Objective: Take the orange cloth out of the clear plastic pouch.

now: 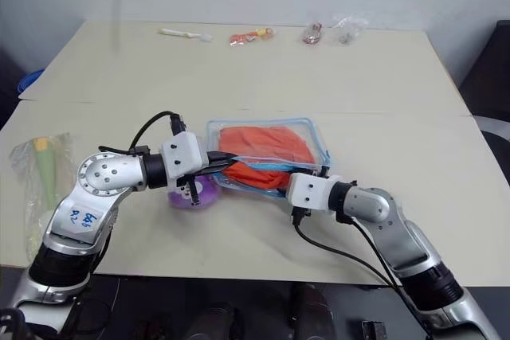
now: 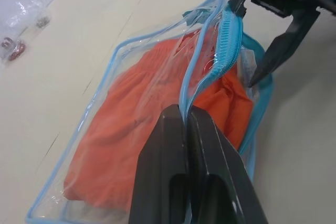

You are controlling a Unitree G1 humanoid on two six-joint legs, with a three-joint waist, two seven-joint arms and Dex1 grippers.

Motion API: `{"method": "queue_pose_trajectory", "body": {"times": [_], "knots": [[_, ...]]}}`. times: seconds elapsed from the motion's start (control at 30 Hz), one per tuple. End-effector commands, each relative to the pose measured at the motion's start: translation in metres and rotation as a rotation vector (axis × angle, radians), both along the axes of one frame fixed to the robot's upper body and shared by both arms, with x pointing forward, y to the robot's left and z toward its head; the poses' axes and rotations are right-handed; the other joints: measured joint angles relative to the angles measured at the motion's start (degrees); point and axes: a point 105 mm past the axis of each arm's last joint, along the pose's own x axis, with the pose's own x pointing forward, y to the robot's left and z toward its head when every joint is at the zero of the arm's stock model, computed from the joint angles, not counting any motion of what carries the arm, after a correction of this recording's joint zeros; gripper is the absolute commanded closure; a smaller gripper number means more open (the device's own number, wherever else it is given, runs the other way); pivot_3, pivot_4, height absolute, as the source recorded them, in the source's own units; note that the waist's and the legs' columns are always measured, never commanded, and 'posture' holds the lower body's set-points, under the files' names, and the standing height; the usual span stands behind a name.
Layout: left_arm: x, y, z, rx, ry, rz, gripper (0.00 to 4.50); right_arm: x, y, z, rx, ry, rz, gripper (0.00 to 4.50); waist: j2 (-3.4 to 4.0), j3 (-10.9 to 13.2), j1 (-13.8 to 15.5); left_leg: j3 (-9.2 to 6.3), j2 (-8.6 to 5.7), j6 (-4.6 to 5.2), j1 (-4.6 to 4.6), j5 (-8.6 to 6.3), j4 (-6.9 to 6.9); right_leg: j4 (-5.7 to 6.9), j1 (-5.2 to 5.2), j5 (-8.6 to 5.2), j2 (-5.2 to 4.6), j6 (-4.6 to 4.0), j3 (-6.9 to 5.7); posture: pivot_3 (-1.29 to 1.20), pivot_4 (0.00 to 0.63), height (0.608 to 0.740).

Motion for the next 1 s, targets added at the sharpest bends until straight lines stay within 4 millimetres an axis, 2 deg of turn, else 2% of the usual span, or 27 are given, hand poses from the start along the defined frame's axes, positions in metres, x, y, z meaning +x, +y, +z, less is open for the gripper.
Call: {"method": "queue_pose_trajectory", "body": {"times": [0.03,0.27,0.43,0.53,0.6,0.83,1.0], "knots": [[-0.002,-0.004,0.009,-0.017,-0.046,-0.013,4.50,0.000,0.006,0.002,-0.022,-0.073,0.035,2.52,0.00,0.00,-0.01,0.00,0.00,0.00,0.00,0.00,0.00,0.00,0.00,0.00,0.00,0.00,0.00,0.00,0.150,0.740],[-0.003,-0.006,0.009,-0.014,-0.046,-0.016,4.50,0.007,0.009,-0.003,-0.115,-0.169,0.069,2.52,0.00,0.00,-0.12,0.00,0.01,0.00,-0.01,0.00,0.00,0.00,0.00,0.00,0.00,0.00,0.00,0.00,0.150,0.740],[-0.004,-0.005,0.008,-0.012,-0.043,-0.014,4.50,0.017,0.011,0.002,-0.146,-0.244,0.066,2.52,0.00,0.00,-0.33,-0.01,0.03,0.00,0.00,0.00,0.00,0.00,0.00,0.00,0.00,0.00,0.00,0.00,0.150,0.740],[-0.005,-0.006,0.006,-0.010,-0.041,-0.015,4.50,0.018,0.010,0.001,-0.151,-0.251,0.062,1.93,0.00,0.00,-0.40,-0.04,0.03,0.00,0.00,0.00,0.00,0.00,0.00,0.00,0.00,0.00,-0.02,0.00,0.150,0.740],[-0.006,-0.005,0.005,-0.006,-0.039,-0.016,4.50,0.016,0.009,0.003,-0.167,-0.260,0.071,1.28,0.00,0.00,-0.45,-0.05,0.02,0.00,-0.01,0.00,0.00,0.00,0.00,0.00,-0.01,0.00,-0.02,0.00,0.150,0.740],[-0.006,-0.004,0.004,-0.004,-0.038,-0.016,4.50,0.014,0.004,0.006,-0.190,-0.258,0.084,1.28,0.00,0.00,-0.40,-0.09,0.02,0.00,-0.01,0.00,0.00,0.00,0.00,0.00,-0.03,0.00,-0.05,0.00,0.150,0.740],[-0.008,-0.008,0.004,-0.014,-0.038,-0.027,4.50,0.025,0.011,-0.006,-0.226,-0.259,0.082,1.28,0.00,0.00,-0.59,-0.09,0.02,0.00,-0.01,0.00,0.00,0.00,0.00,0.00,-0.03,0.00,-0.05,0.00,0.150,0.740]]}}
